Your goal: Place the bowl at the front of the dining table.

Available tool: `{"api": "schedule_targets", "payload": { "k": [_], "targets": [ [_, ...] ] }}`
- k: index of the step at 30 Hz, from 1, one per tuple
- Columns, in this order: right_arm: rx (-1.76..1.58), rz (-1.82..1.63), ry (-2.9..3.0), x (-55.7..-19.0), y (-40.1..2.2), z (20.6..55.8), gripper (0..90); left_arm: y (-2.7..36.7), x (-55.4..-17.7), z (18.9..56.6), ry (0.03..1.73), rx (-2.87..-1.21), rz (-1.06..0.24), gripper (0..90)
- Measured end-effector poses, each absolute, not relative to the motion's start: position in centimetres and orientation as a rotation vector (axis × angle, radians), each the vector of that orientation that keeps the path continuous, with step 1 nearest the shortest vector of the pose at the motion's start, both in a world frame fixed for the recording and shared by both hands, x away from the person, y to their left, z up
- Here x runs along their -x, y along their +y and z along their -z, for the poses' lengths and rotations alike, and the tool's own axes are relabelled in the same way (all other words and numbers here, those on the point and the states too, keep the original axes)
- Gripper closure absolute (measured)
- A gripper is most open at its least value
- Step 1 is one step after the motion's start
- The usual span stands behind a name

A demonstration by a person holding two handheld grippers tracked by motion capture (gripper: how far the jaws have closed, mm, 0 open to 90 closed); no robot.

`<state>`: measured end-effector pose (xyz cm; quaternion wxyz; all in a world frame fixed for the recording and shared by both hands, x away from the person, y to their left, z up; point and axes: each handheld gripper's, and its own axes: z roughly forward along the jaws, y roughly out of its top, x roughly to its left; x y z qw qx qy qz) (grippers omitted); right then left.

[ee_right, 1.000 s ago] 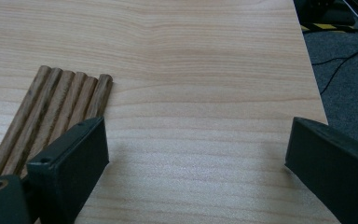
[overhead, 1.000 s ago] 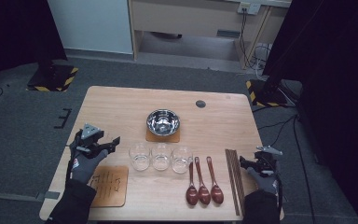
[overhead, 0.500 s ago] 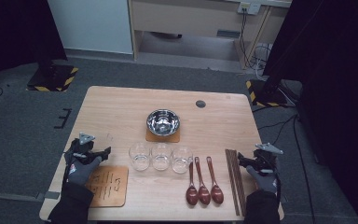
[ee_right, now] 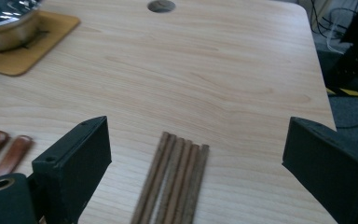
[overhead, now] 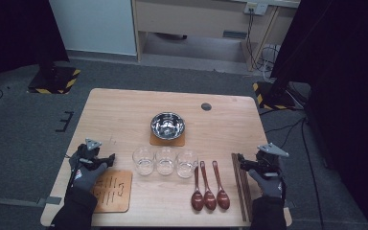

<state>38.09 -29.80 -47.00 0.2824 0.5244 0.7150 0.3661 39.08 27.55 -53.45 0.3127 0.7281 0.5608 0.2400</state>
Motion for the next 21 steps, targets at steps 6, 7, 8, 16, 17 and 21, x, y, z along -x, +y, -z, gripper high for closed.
{"api": "schedule_targets", "payload": {
  "k": [6,7,8,16,17,21],
  "targets": [
    [-1.356,-1.029,1.935,-37.4,-28.5,45.5,8.5,27.6,-39.2,53.6,1.473,-1.928,-0.629,12.9],
    [-1.354,-1.04,1.937,-37.3,-28.4,45.4,8.6,27.6,-39.2,53.6,1.472,-1.93,-0.626,12.0],
    [-1.35,-1.047,1.941,-37.2,-28.2,45.2,8.7,27.6,-39.2,53.6,1.471,-1.932,-0.624,11.5],
    [-1.316,-1.048,1.982,-36.4,-27.1,44.9,9.8,27.6,-39.3,53.6,1.478,-1.933,-0.621,8.5],
    [-1.314,-1.05,1.982,-36.2,-27.1,44.9,9.8,27.6,-39.3,53.6,1.478,-1.934,-0.621,8.2],
    [-1.316,-1.048,2.007,-35.5,-26.8,45.5,10.5,27.6,-39.3,53.6,1.474,-1.942,-0.614,6.1]
  ]
}}
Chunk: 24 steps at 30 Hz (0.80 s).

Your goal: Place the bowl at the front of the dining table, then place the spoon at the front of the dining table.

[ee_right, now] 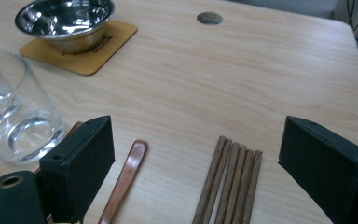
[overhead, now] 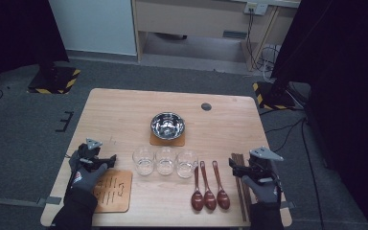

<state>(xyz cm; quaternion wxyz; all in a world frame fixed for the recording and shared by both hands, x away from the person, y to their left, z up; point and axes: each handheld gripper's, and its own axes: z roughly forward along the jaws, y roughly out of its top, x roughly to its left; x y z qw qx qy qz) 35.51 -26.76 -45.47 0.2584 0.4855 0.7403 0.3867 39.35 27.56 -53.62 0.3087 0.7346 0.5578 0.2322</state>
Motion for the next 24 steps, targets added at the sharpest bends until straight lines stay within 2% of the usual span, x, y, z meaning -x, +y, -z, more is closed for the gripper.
{"api": "schedule_targets", "payload": {
  "k": [13,24],
  "targets": [
    [-1.268,-1.03,2.107,-34.0,-25.3,46.6,13.7,27.6,-39.4,53.6,1.475,-1.942,-0.614,5.9],
    [-1.255,-0.966,2.223,-33.9,-23.3,48.6,21.0,27.5,-39.4,53.6,1.466,-1.956,-0.604,3.7]
  ]
}}
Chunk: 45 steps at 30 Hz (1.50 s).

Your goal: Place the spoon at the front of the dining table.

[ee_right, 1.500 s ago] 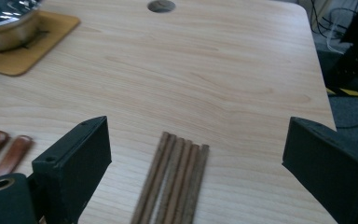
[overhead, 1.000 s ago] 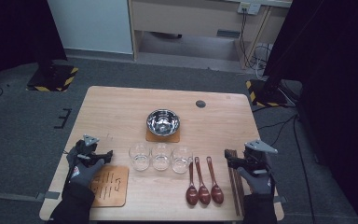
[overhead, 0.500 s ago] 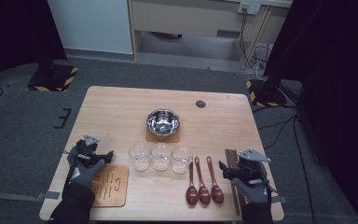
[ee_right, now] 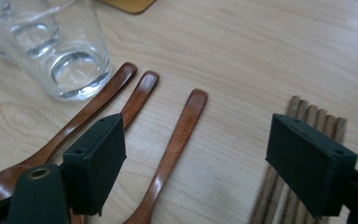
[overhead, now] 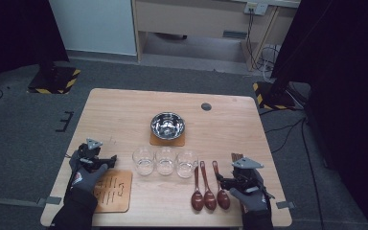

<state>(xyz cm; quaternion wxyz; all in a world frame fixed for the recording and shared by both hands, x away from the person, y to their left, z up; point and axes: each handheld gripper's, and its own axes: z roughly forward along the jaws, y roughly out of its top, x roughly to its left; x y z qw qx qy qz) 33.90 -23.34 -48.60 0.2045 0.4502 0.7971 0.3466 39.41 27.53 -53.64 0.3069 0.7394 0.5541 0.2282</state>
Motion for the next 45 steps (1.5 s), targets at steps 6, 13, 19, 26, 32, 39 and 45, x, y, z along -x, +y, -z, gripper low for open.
{"api": "schedule_targets", "payload": {
  "k": [6,13,19,26,32,39,45],
  "targets": [
    [-1.253,-0.91,2.277,-33.8,-22.7,49.6,27.9,27.5,-39.4,53.7,1.455,-1.974,-0.59,0.0],
    [-1.258,-0.869,2.317,-33.7,-22.0,50.2,37.6,27.5,-39.4,53.7,1.45,-1.976,-0.588,0.0],
    [-1.275,-0.857,2.328,-33.8,-22.1,50.7,45.4,27.5,-39.4,53.7,1.452,-1.975,-0.59,0.0],
    [-1.29,-0.841,2.349,-33.9,-22.0,51.2,51.3,27.6,-39.4,53.7,1.458,-1.971,-0.59,0.0],
    [-1.309,-0.841,2.351,-33.9,-22.5,51.4,57.3,27.7,-39.4,53.7,1.455,-1.971,-0.591,0.5],
    [-1.323,-0.843,2.344,-34.0,-22.8,51.4,65.2,27.8,-39.4,53.7,1.455,-1.969,-0.593,1.1],
    [-1.335,-0.847,2.348,-34.0,-23.1,51.5,71.2,27.8,-39.4,53.7,1.454,-1.969,-0.593,1.1]
  ]
}}
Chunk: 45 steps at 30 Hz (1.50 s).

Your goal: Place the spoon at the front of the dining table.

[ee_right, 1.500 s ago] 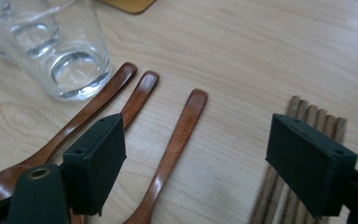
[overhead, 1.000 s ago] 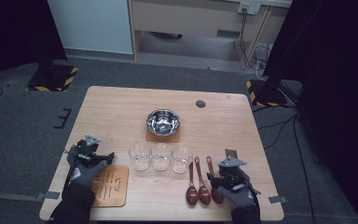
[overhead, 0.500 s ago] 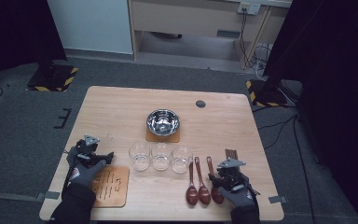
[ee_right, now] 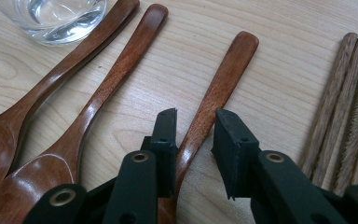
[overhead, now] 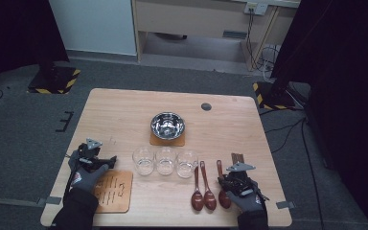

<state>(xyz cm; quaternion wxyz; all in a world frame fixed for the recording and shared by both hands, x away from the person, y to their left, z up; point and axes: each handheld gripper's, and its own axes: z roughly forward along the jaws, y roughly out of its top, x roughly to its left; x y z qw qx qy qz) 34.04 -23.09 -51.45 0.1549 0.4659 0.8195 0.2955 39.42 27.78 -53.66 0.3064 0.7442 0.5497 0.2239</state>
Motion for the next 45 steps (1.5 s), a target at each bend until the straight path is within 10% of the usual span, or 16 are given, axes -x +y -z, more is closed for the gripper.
{"api": "schedule_targets", "payload": {
  "k": [45],
  "targets": [
    [-1.372,-0.784,2.358,-33.4,-22.77,51.29,75.6,27.77,-39.43,53.67,1.451,-1.978,-0.588,0.0]
  ]
}}
